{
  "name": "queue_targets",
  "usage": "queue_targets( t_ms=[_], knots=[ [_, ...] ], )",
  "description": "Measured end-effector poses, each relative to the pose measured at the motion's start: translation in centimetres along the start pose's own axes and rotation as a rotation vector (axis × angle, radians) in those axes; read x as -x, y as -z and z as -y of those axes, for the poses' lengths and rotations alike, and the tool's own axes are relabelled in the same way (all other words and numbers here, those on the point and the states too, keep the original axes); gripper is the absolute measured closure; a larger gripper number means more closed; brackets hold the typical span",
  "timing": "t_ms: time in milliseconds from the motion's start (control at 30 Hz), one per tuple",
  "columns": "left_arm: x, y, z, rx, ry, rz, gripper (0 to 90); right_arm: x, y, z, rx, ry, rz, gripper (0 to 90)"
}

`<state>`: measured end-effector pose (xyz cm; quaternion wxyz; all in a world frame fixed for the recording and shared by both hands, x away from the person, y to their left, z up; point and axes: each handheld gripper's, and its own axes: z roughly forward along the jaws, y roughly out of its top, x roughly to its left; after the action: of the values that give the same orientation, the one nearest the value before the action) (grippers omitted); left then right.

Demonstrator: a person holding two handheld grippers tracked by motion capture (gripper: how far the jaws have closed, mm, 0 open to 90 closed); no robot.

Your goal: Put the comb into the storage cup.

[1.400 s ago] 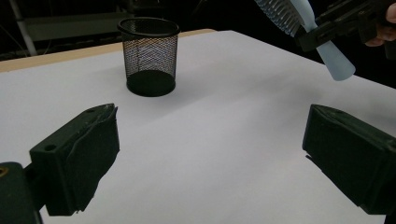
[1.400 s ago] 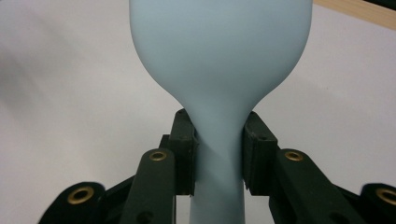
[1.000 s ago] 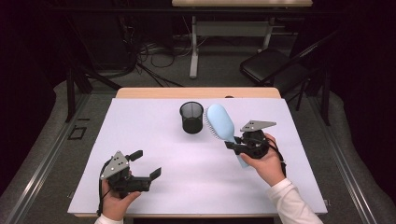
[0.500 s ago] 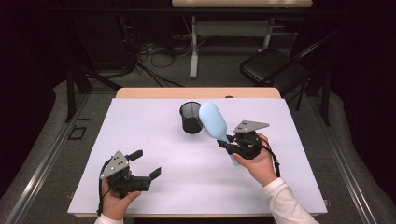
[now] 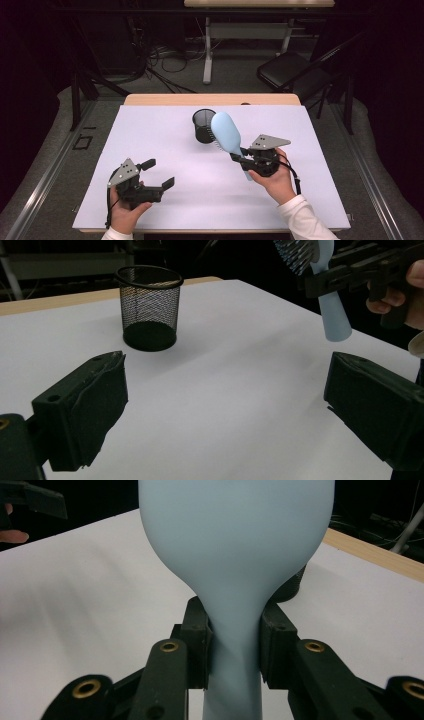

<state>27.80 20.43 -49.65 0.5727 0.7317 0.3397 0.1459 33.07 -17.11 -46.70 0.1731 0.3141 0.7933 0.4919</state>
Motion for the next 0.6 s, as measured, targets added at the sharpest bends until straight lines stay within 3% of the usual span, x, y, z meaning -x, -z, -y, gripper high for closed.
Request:
queue_targets(
  t_ms=[200,333,600],
  knots=[
    [0.0,-0.6,-1.1,-0.011,0.012,0.027,3.9,-0.4,-0.1,0.2,0.003,0.023,0.019,69.4],
    [-0.2,-1.0,-2.0,-0.011,0.045,0.056,3.9,-0.7,-0.1,0.2,0.009,0.04,0.025,69.4],
    [-0.5,-2.1,-3.9,-0.026,0.069,0.077,3.8,-0.7,0.0,0.3,0.013,0.037,0.03,69.4]
  ],
)
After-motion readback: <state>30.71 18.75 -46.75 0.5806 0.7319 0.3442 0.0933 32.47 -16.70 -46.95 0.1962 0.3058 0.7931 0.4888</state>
